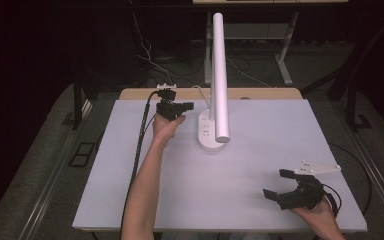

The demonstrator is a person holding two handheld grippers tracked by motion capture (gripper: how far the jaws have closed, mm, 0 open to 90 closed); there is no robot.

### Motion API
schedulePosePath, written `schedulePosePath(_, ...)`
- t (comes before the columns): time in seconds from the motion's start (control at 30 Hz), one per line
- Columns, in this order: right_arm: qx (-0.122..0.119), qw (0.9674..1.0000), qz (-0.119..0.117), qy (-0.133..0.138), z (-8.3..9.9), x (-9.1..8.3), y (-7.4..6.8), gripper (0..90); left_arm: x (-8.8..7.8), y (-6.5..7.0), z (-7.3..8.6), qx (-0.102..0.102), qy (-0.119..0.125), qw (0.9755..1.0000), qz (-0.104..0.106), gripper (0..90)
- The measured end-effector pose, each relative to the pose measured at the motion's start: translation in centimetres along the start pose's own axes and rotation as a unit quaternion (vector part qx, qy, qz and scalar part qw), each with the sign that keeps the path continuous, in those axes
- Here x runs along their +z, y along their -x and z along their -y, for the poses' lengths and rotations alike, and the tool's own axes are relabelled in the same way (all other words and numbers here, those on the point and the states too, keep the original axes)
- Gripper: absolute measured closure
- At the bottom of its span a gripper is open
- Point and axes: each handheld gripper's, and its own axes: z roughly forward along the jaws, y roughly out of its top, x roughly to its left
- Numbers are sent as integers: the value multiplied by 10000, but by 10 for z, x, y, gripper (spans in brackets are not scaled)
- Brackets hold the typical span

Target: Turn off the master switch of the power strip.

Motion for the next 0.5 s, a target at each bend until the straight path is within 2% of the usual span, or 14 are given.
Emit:
schedulePosePath(0.1,-10,10000,4,-2,0,0,0,3,-11,3,-1,70,48,10000,21,835)
schedulePosePath(0.13,-11,10000,-2,-7,0,0,0,3,-15,4,-1,102,67,9999,54,802)
schedulePosePath(0.23,-4,10000,5,-5,0,0,0,3,-27,5,1,102,159,9997,163,634)
schedulePosePath(0.3,-11,10000,1,-5,0,0,0,3,-34,6,3,115,213,9991,352,529)
schedulePosePath(0.47,-4,10000,-7,-23,0,1,0,3,-51,8,8,314,167,9976,588,288)
schedulePosePath(0.5,-6,10000,-6,-23,0,1,0,3,-54,9,9,356,150,9974,612,267)
